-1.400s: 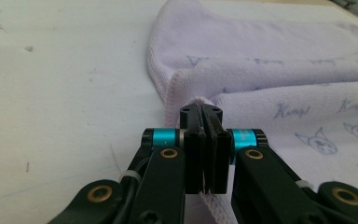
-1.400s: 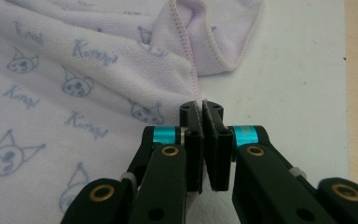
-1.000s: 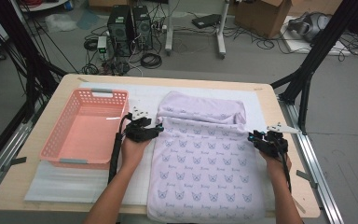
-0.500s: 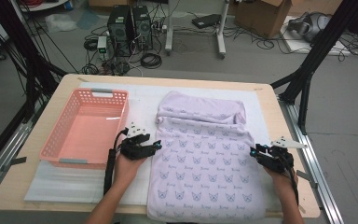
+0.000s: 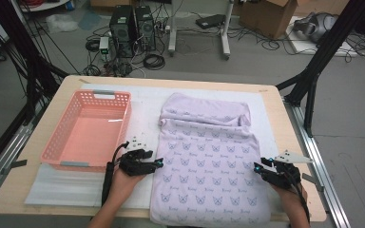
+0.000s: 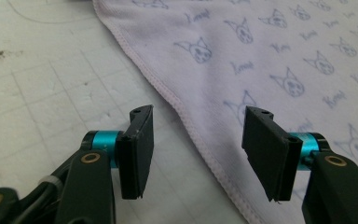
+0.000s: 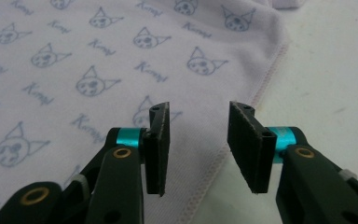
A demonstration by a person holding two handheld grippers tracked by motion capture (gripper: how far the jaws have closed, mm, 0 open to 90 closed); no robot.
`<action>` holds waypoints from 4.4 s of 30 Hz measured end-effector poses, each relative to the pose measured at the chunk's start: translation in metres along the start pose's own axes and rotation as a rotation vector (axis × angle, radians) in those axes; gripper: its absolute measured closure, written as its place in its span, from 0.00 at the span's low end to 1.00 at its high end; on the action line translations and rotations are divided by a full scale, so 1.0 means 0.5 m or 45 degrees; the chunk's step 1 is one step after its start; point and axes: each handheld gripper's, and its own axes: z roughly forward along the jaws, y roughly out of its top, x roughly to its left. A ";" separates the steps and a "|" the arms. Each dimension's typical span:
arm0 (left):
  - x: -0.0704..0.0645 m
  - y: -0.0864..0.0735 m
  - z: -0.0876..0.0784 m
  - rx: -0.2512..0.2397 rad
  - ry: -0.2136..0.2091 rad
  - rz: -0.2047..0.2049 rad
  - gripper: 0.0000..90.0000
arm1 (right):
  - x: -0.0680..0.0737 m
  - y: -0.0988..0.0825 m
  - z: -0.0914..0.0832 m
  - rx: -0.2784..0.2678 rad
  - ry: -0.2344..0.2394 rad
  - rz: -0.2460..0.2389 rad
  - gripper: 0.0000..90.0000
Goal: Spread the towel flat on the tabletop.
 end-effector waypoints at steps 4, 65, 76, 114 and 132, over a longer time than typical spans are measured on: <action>-0.018 -0.018 -0.019 0.003 0.006 0.021 0.47 | 0.015 -0.011 -0.010 0.013 0.004 -0.013 0.63; -0.076 -0.093 -0.098 -0.102 -0.006 0.021 0.56 | 0.093 -0.102 -0.123 0.004 -0.041 0.076 0.68; -0.052 -0.058 -0.053 -0.026 -0.002 -0.006 0.56 | 0.062 -0.081 -0.076 0.030 -0.042 0.088 0.71; -0.108 -0.142 -0.147 -0.001 -0.111 0.121 0.93 | 0.110 -0.153 -0.175 0.066 0.115 0.065 0.93; -0.069 -0.069 -0.066 0.007 -0.015 0.059 0.63 | 0.088 -0.095 -0.096 0.045 -0.027 0.099 0.85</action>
